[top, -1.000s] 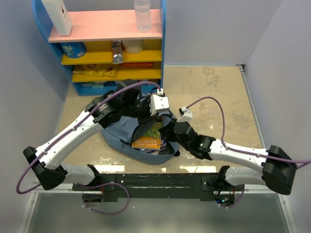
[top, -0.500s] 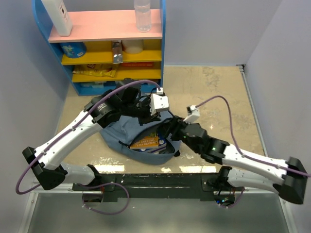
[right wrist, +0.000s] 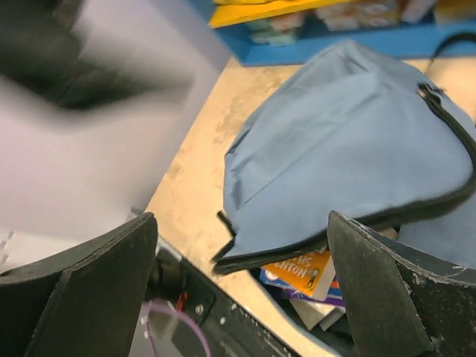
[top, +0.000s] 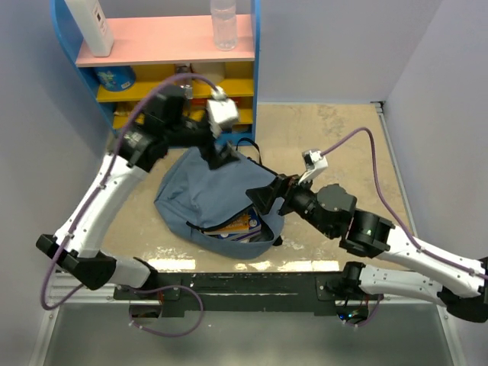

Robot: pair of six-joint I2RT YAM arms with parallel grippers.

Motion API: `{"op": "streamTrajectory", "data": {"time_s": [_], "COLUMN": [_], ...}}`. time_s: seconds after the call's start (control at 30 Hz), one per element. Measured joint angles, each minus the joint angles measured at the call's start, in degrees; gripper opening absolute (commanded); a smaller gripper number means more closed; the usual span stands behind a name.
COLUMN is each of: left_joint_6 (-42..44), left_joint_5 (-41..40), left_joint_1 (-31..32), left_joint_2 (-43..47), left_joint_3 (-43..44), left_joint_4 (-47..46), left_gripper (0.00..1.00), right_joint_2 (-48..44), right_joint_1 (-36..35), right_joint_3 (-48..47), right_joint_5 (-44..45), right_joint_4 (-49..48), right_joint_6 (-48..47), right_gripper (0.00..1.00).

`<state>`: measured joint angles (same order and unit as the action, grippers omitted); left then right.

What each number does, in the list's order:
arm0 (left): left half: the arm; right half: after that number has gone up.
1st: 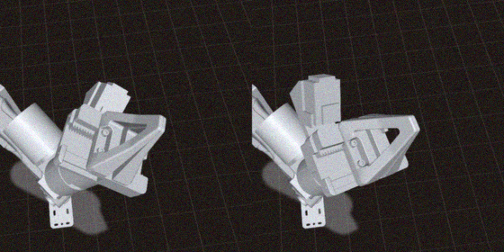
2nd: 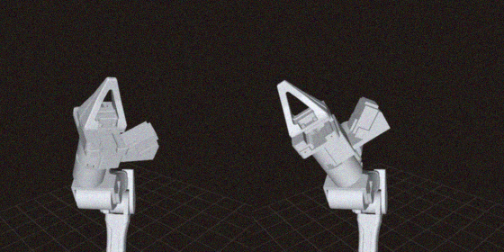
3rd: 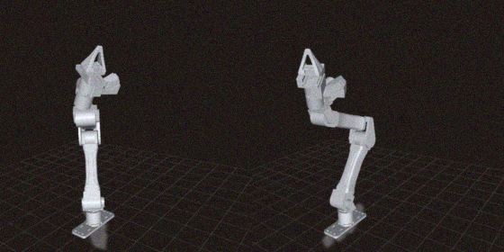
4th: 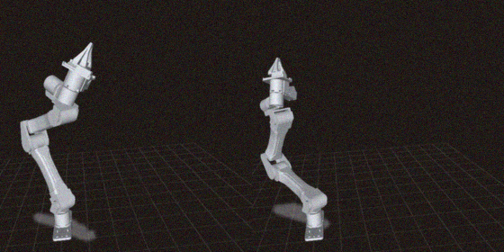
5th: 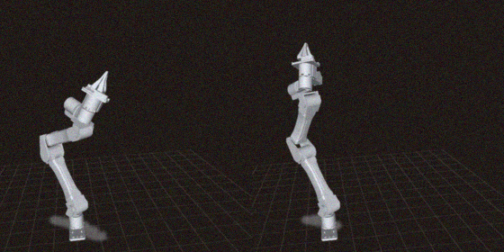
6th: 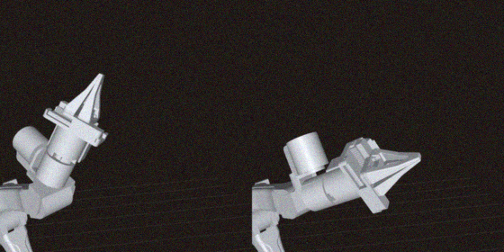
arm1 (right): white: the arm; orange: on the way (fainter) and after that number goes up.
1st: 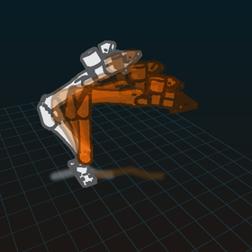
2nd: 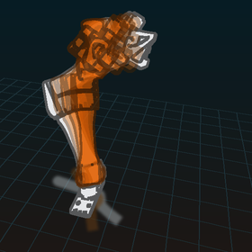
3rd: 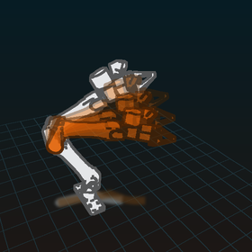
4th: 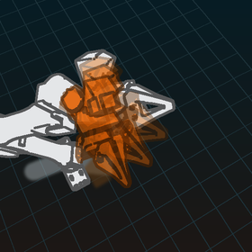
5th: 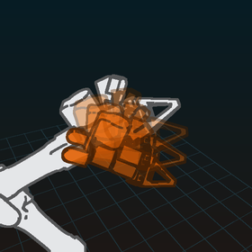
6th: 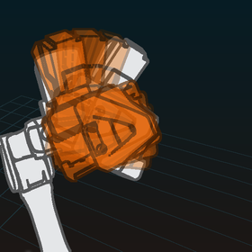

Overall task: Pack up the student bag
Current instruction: Place the book in the student bag, then zip the student bag at the center of the board.

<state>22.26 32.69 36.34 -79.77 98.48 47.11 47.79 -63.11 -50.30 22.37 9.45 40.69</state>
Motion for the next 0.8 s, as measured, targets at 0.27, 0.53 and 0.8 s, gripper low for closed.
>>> {"op": "streamTrajectory", "data": {"time_s": [0.27,0.53,0.8], "left_joint_6": [7.6,24.6,35.5], "left_joint_5": [6.3,14.3,18.5], "left_joint_1": [-36.7,-53.8,-57.2], "left_joint_2": [2.1,-1.1,-1.2], "left_joint_3": [-9.8,-15.1,-18.1], "left_joint_4": [2.1,16.5,23.9], "left_gripper": [0.95,1.0,1.0], "right_joint_2": [11.6,39.3,32.1], "right_joint_1": [-7.9,-10.5,-11.1], "right_joint_3": [-25.9,-33.5,-9.0], "right_joint_5": [1.4,-2.3,-5.4], "right_joint_4": [9.9,10.7,11.5], "right_joint_6": [-12.9,-23.6,-17.1], "right_gripper": [0.97,0.46,0.34]}}
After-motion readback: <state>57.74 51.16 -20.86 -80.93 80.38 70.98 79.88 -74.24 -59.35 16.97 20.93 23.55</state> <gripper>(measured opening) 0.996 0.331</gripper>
